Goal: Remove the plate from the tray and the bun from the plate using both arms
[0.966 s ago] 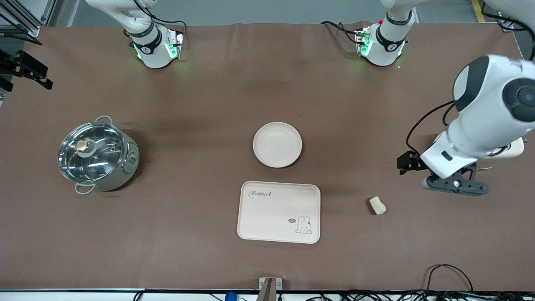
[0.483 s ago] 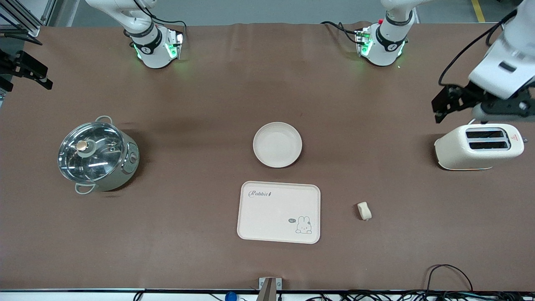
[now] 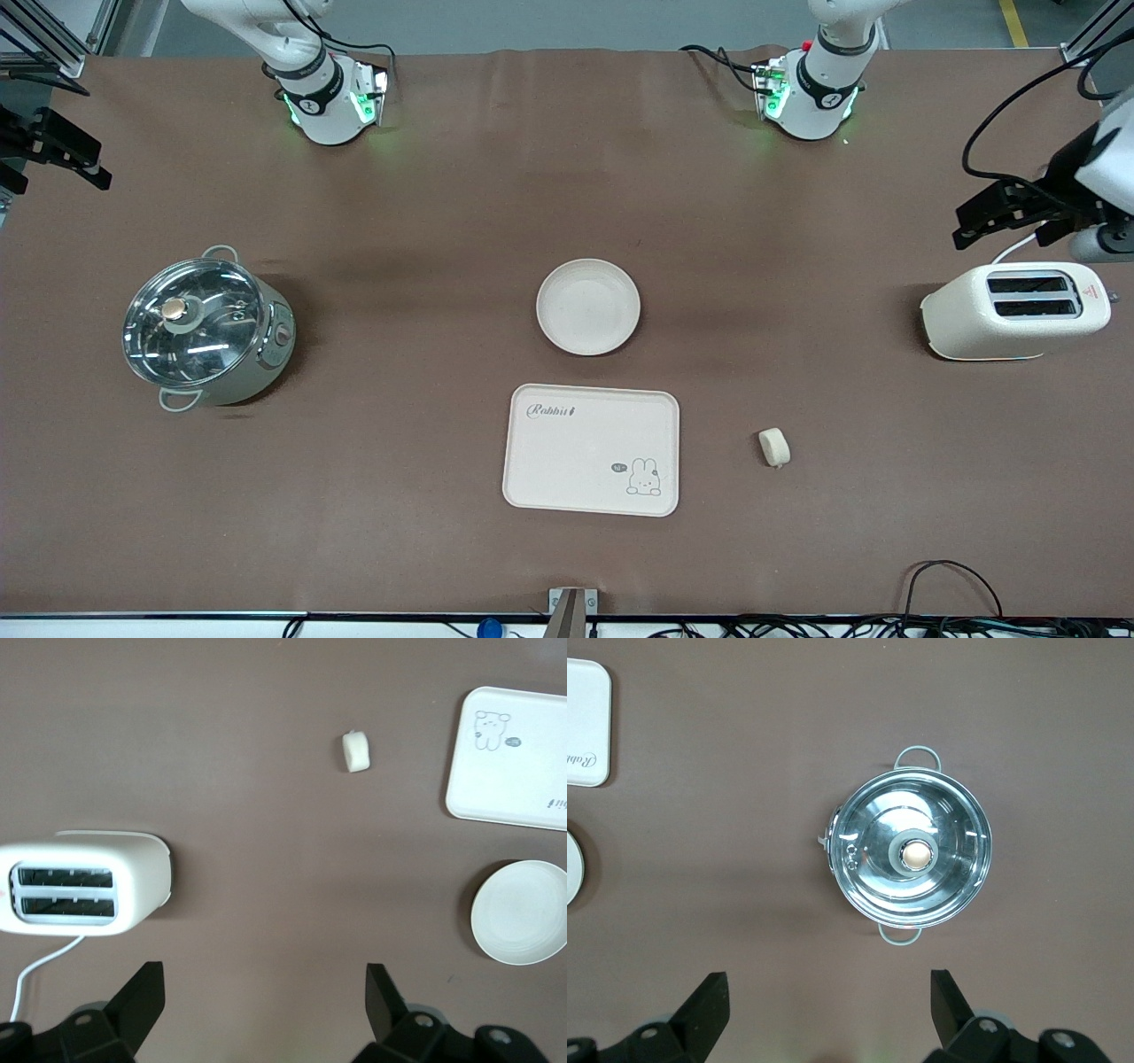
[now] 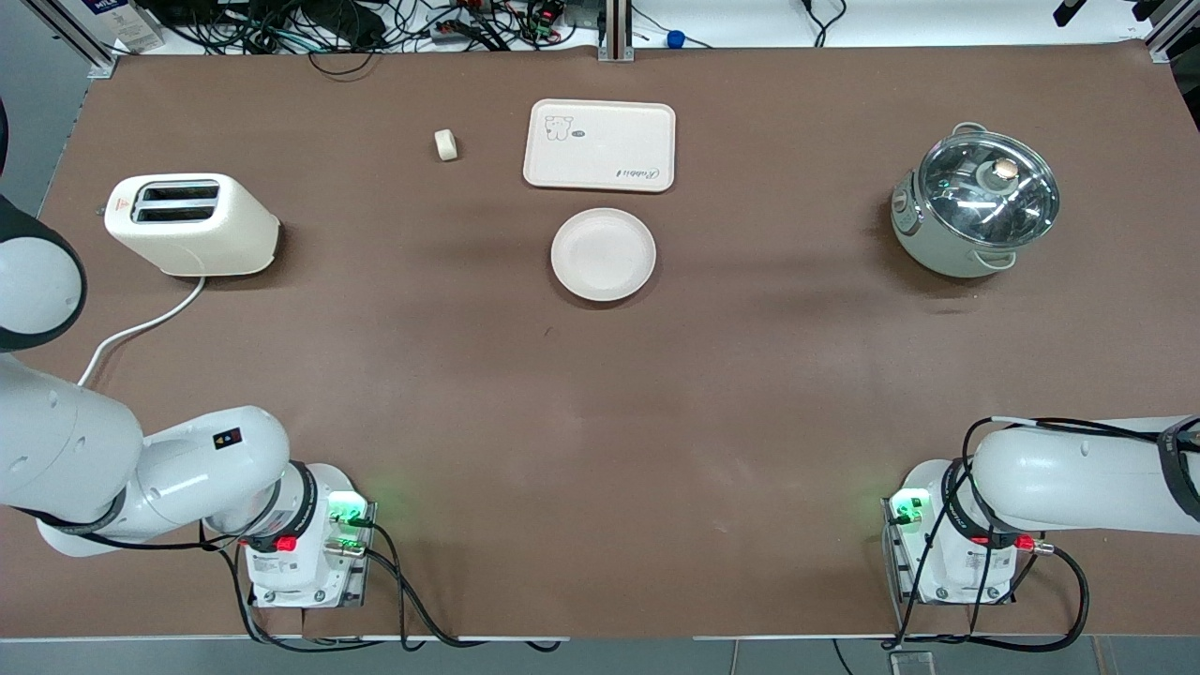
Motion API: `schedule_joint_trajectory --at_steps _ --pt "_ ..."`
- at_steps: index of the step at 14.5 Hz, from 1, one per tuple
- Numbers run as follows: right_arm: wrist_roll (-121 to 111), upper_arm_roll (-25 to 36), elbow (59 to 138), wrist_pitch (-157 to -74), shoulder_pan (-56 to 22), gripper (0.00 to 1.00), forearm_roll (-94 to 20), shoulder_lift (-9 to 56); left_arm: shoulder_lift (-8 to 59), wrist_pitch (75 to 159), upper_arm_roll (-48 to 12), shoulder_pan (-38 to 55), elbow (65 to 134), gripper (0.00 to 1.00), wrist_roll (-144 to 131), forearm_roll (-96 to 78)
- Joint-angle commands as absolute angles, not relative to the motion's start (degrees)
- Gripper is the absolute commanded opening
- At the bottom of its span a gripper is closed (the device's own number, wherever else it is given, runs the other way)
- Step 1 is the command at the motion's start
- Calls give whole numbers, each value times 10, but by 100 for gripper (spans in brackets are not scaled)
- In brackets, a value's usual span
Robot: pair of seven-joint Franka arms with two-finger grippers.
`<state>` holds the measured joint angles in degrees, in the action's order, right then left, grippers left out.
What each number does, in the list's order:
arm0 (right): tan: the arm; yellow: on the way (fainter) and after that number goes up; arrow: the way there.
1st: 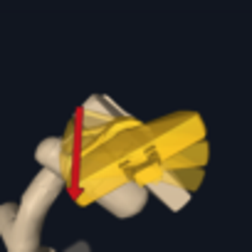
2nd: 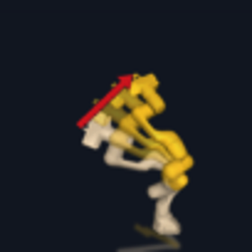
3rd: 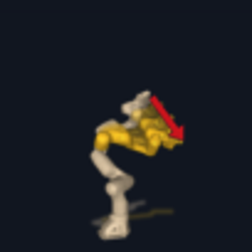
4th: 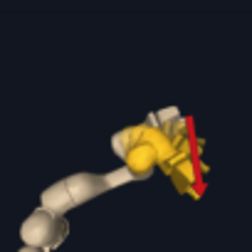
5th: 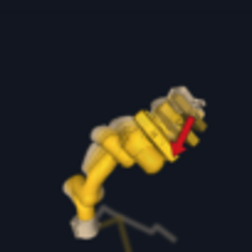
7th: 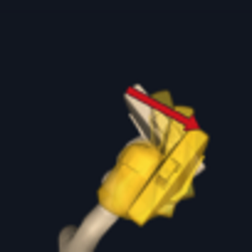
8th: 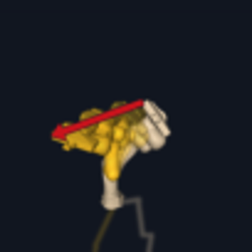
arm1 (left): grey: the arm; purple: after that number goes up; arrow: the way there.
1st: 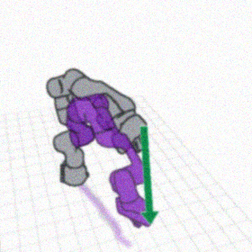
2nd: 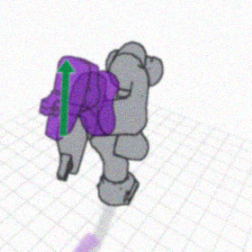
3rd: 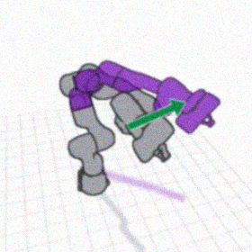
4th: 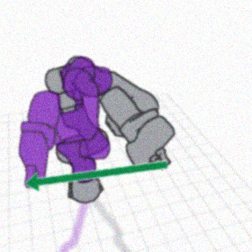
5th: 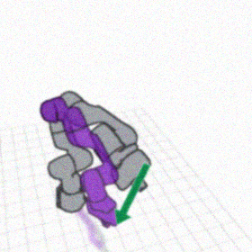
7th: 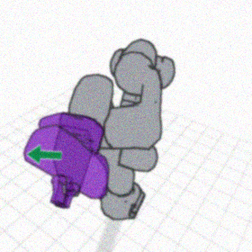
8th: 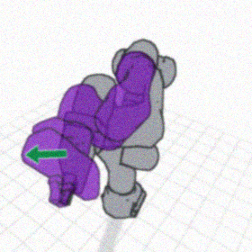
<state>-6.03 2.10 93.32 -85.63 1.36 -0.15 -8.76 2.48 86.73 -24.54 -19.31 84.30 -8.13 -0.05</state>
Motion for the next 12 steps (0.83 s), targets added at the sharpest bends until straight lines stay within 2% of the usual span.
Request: schedule_joint_trajectory --at_steps 1,5,8,9,12 --pt "-65 23 931 -853 14 100 -9 -88 -41 872 -151 -98 905 100 -79 -12" --pt "-65 23 931 -855 14 100 -9 -87 -83 906 -65 -1 962 100 -76 -8" --pt "-65 22 931 -854 14 100 -9 -87 -104 925 -50 32 993 100 -76 -2" --pt "-65 23 931 -854 14 100 -9 -88 -103 925 -24 58 992 100 -76 7" --pt "-65 22 932 -854 14 100 -9 -87 -88 922 -19 59 969 100 -73 8"
